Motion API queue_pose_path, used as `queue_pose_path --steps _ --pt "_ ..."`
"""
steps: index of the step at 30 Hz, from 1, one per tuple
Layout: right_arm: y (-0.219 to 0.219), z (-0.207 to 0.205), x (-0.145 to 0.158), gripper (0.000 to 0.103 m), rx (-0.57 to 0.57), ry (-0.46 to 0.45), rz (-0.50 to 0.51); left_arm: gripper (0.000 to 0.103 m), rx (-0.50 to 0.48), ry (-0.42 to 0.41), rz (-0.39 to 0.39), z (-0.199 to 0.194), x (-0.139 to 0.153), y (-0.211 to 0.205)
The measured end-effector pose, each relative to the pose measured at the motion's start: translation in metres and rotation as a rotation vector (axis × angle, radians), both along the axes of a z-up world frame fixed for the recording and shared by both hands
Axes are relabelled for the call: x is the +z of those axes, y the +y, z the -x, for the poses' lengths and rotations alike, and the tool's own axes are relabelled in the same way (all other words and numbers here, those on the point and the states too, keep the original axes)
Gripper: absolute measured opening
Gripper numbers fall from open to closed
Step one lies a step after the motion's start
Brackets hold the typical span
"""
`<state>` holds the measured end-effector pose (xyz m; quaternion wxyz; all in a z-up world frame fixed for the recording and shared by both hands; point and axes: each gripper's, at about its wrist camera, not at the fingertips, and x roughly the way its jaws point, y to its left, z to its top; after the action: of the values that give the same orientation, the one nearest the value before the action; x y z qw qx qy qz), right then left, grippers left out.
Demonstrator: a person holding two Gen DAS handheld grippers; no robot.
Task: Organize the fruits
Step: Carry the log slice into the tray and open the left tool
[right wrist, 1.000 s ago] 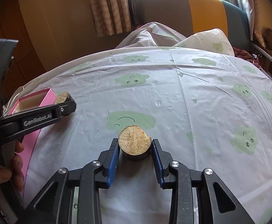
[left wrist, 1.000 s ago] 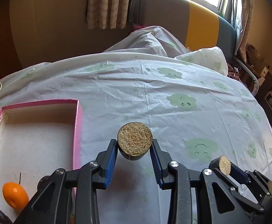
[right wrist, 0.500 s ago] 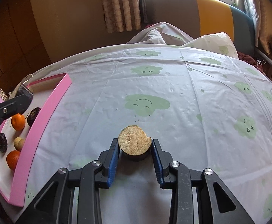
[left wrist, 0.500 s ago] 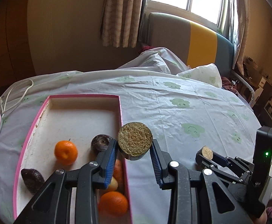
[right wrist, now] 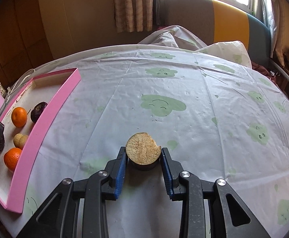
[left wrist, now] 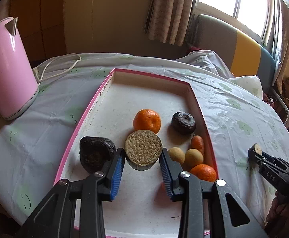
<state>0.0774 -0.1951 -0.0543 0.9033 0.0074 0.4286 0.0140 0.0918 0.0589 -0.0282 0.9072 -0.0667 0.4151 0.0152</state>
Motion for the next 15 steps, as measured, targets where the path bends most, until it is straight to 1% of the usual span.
queue_pose_path --steps 3,5,8,12,15 --pt "0.006 -0.001 0.002 0.033 0.013 0.001 0.008 0.037 0.011 -0.009 0.01 0.005 -0.001 0.006" --pt "0.012 -0.002 0.004 0.033 0.026 0.001 0.007 0.041 0.015 -0.018 0.012 0.008 0.0 0.008" --pt "0.026 -0.003 0.01 0.033 0.062 -0.012 0.007 0.043 0.021 -0.027 0.019 0.011 0.003 0.011" --pt "0.051 -0.006 0.025 0.033 0.135 -0.036 -0.041 0.043 0.036 -0.046 0.026 0.018 0.01 0.017" --pt "0.079 -0.012 0.038 0.033 0.22 -0.056 -0.077 0.044 0.049 -0.064 0.027 0.024 0.017 0.023"
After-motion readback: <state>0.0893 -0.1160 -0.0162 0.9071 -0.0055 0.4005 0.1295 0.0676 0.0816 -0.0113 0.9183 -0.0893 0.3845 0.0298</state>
